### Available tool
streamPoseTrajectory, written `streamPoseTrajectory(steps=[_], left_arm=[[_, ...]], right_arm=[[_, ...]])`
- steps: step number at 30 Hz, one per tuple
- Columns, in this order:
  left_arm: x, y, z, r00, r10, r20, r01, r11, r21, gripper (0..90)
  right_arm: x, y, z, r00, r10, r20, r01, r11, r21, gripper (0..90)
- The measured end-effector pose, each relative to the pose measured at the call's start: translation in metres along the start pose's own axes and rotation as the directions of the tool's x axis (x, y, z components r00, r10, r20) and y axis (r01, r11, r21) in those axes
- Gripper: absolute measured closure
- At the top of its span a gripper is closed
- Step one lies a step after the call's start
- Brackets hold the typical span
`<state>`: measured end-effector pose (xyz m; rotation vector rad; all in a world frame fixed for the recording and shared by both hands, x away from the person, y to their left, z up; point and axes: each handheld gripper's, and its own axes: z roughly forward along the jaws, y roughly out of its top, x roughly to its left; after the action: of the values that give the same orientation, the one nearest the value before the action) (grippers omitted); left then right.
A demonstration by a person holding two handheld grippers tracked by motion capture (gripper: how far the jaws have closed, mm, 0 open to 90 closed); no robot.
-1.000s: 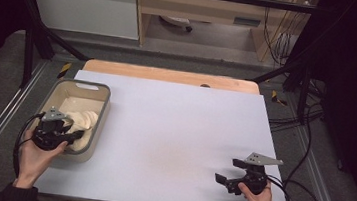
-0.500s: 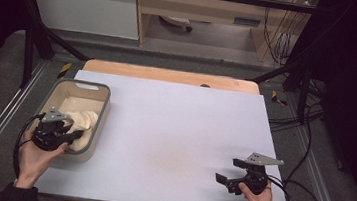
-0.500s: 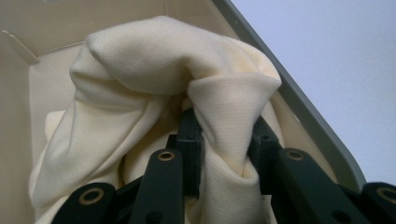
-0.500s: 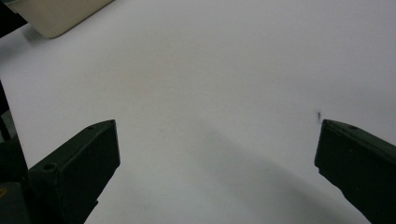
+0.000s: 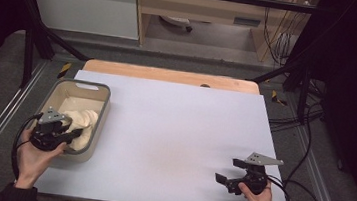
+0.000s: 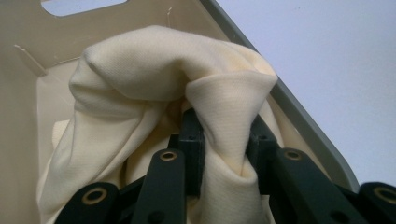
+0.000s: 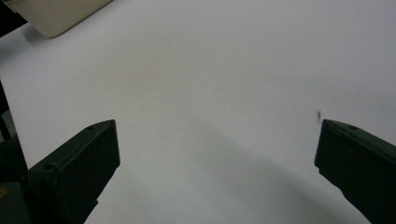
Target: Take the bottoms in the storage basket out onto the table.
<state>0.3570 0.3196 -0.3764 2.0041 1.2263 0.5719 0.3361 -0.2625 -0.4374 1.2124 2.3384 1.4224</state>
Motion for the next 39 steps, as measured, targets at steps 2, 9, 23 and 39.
streamPoseTrajectory(steps=[2, 9, 23, 39], left_arm=[[0.001, 0.000, -0.001, 1.0000, 0.004, -0.004, -0.004, 1.0000, -0.009, 73.0], [0.001, 0.000, -0.004, 0.9999, -0.006, -0.008, 0.006, 0.9995, -0.031, 73.2], [0.003, 0.002, -0.015, 0.9994, -0.027, -0.021, 0.025, 0.9957, -0.089, 73.5], [0.005, 0.003, -0.025, 0.9984, -0.045, -0.034, 0.039, 0.9885, -0.146, 73.7]], right_arm=[[0.000, 0.000, 0.000, 1.0000, -0.002, 0.000, 0.002, 1.000, 0.002, 0.5], [0.000, 0.000, 0.000, 1.0000, 0.000, 0.000, 0.000, 1.000, 0.000, 0.5], [0.000, 0.000, 0.000, 1.0000, -0.001, 0.000, 0.001, 1.000, 0.002, 0.5], [0.000, 0.000, 0.000, 1.0000, -0.002, 0.000, 0.002, 1.000, 0.003, 0.5]])
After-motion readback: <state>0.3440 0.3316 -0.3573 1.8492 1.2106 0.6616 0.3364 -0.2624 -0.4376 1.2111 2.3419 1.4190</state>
